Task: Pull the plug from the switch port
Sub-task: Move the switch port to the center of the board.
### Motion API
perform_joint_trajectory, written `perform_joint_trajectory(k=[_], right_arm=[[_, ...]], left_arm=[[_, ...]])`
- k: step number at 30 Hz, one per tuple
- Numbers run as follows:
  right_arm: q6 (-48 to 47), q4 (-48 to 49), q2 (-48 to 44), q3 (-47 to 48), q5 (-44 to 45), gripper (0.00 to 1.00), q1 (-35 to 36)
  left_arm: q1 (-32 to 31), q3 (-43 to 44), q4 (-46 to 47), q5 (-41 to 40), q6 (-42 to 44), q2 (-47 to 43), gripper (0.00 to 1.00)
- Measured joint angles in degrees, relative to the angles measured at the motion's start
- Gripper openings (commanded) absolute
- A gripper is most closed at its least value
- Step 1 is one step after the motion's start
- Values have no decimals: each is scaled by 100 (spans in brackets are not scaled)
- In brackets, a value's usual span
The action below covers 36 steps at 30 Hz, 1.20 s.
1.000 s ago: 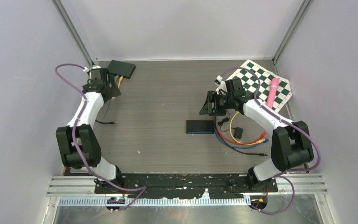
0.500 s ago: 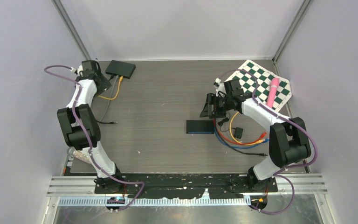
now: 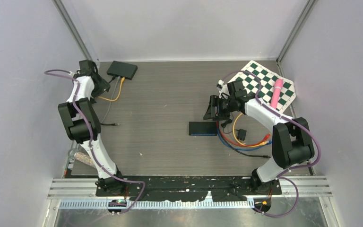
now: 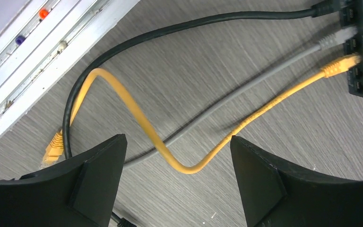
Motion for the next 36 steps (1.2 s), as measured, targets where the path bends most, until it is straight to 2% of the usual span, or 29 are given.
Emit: perform_joint_trajectory(k=[2,14,18,25,30,36], right_arm=[[0,0,11,2,-20,64,0],[4,-7,96,20,-144,63,0],[7,-4,122,20,-153,63,0],[15,-4,160,20,-181,63,0],[39,0,203,20,-201,63,0],[57,0,264,20,-219,63,0]], left_arm=[[42,-44,-24,46,-55,11,76],[74,-909,210,721,101,-50,21],[74,-1399,470,1084,146,-273,8],[17,-2079,833,1725,177,-813,6],[-260,-2426,1014,2002,90,-1016,7],[-739,-2562,1215,2234,-13,-1021,16]])
